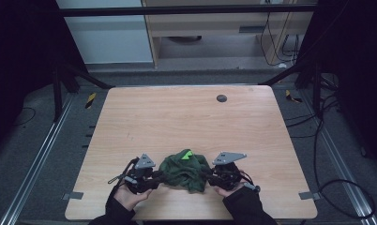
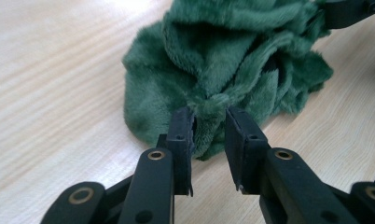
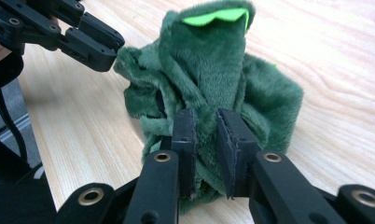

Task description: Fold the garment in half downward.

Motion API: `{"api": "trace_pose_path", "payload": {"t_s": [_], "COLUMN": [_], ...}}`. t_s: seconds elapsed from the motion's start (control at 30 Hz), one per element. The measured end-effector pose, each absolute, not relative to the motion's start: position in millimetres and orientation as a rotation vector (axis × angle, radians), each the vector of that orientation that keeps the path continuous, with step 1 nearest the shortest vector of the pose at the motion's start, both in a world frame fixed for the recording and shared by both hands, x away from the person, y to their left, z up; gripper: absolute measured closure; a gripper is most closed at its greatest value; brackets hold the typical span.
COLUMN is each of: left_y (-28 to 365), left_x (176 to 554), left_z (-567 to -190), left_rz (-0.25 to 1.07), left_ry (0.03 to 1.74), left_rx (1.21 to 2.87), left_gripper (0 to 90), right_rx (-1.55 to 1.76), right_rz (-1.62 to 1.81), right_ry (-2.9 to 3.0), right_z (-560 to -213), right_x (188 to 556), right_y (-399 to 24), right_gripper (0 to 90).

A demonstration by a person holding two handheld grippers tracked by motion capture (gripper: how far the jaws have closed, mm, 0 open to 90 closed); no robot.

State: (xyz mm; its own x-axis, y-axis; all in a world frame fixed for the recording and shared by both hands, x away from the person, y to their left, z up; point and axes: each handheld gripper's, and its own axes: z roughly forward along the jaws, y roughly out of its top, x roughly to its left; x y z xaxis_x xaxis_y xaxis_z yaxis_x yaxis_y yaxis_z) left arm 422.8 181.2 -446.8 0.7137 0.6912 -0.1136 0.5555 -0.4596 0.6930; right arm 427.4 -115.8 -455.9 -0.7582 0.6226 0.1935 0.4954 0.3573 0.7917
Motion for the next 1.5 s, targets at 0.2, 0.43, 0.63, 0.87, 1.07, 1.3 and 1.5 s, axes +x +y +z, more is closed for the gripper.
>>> {"api": "trace_pose_path", "payload": {"t_s": [0.2,0.43,0.63,0.87,1.07,1.3,1.5], "left_y": [191.2,201.0,198.9,193.8,184.9,170.6,167.4], "left_x": [428.4,442.8,454.3,466.0,479.8,488.6,488.0], "left_z": [-436.5,-428.0,-425.4,-425.6,-428.7,-437.5,-445.1], "left_rz": [0.264,0.294,0.344,0.392,0.386,0.362,0.335], "left_ry": [0.972,1.035,1.048,1.052,1.039,1.018,1.005], "left_rx": [2.136,2.058,2.042,2.025,2.025,2.065,2.086], "left_gripper": [70.5,75.0,80.2,85.3,88.8,89.7,89.7], "right_rx": [1.033,1.058,1.094,1.122,1.134,1.145,1.151], "right_rz": [1.387,1.388,1.365,1.348,1.343,1.328,1.327], "right_ry": [2.424,2.363,2.328,2.295,2.295,2.315,2.323], "right_z": [-446.9,-436.7,-432.9,-431.5,-433.5,-441.5,-447.5], "right_x": [430.7,440.9,452.7,467.5,479.3,483.8,484.4], "right_y": [-123.2,-132.6,-138.0,-138.4,-127.8,-118.1,-114.7], "right_gripper": [76.4,77.1,79.7,84.4,89.5,89.9,89.9]}}
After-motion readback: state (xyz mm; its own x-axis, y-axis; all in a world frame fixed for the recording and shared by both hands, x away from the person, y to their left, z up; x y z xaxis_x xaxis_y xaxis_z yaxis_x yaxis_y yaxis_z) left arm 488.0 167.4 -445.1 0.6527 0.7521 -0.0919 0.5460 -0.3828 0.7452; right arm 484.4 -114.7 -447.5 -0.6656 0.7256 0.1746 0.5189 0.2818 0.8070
